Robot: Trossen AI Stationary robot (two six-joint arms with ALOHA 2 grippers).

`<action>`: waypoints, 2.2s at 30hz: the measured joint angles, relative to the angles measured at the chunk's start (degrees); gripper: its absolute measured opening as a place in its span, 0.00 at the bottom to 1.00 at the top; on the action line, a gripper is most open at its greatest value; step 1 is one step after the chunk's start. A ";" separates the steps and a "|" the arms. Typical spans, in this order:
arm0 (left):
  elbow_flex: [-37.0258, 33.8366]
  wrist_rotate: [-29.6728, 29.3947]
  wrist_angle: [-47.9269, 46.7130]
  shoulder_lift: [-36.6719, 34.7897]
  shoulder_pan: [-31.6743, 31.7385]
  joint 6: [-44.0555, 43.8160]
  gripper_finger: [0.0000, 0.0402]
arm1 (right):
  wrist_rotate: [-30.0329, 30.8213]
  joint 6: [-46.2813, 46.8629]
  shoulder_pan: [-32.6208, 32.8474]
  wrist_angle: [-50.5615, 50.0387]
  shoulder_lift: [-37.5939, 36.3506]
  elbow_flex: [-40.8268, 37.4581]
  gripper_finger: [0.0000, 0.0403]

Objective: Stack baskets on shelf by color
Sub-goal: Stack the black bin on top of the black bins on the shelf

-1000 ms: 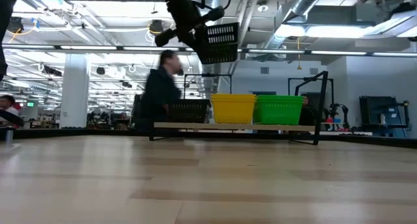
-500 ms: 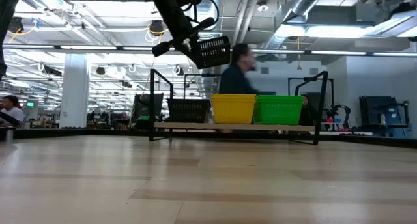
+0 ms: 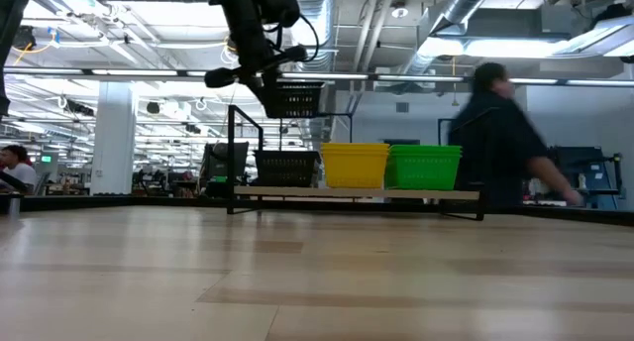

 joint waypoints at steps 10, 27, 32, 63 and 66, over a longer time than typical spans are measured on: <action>0.12 4.01 0.14 2.69 2.30 2.63 0.00 | 0.01 1.33 -0.01 0.00 0.02 0.00 0.01; 0.04 7.06 1.63 6.93 5.16 5.46 0.00 | 0.07 2.54 0.00 0.00 0.00 0.00 0.00; 0.02 6.91 0.96 6.96 5.56 5.99 0.00 | 0.17 2.53 -0.02 0.00 0.00 0.00 0.01; 0.15 6.33 0.92 10.37 4.57 5.45 0.00 | 0.28 2.34 -0.04 0.02 0.02 -0.02 0.00; 0.13 6.30 0.86 10.35 4.47 4.78 0.00 | 0.39 2.27 -0.05 0.01 0.02 -0.02 0.01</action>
